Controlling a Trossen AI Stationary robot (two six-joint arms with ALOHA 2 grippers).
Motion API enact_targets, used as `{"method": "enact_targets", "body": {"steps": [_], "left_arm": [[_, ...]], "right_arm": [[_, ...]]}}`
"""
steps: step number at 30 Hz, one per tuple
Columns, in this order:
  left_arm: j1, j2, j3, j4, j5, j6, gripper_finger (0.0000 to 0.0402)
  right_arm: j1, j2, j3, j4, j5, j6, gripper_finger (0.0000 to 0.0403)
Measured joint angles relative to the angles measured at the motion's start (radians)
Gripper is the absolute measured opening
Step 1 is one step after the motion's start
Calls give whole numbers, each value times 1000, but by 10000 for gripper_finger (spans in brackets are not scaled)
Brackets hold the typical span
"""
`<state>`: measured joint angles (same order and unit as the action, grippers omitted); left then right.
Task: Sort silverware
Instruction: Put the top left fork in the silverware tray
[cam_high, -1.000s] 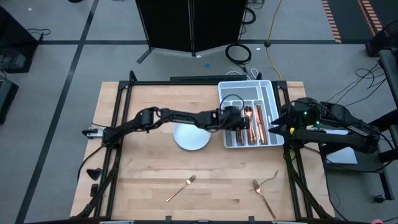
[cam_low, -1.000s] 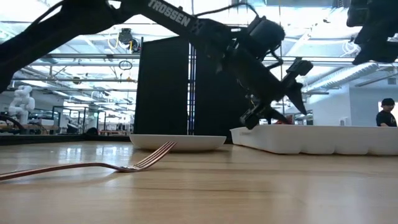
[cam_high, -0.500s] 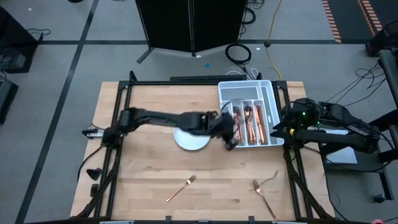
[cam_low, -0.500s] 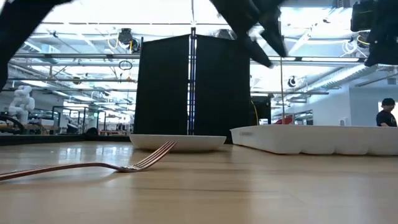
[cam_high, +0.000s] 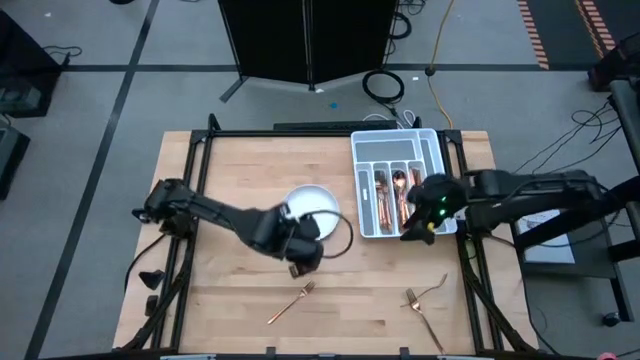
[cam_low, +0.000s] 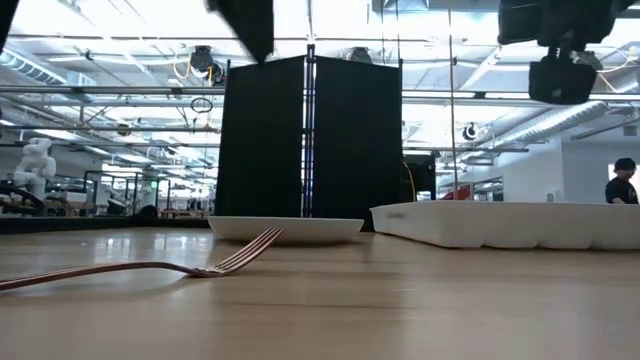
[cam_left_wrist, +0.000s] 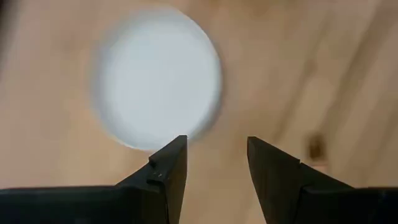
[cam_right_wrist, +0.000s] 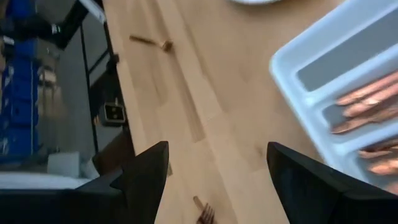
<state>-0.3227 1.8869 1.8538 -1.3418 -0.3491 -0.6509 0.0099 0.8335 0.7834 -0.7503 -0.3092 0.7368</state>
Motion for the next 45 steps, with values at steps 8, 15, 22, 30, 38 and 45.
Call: {"method": "enact_targets", "body": {"steps": [8,15,22,30,38,45], "left_arm": [[-152,31,-268,316,123,-202,162],[-225,99,-324,377,134,-313,162],[-278,176,-324,449,163,-313,162],[-296,205,-324,450,163,-312,162],[-293,262,-317,475,177,-272,159],[-257,265,-318,460,208,-247,29]], "right_arm": [[187,143,0,109,146,97,263],[299,169,0,132,275,203,263],[368,172,0,150,377,288,263],[423,181,0,149,447,377,263],[484,181,0,146,521,431,263],[513,181,0,147,553,448,263]]}}
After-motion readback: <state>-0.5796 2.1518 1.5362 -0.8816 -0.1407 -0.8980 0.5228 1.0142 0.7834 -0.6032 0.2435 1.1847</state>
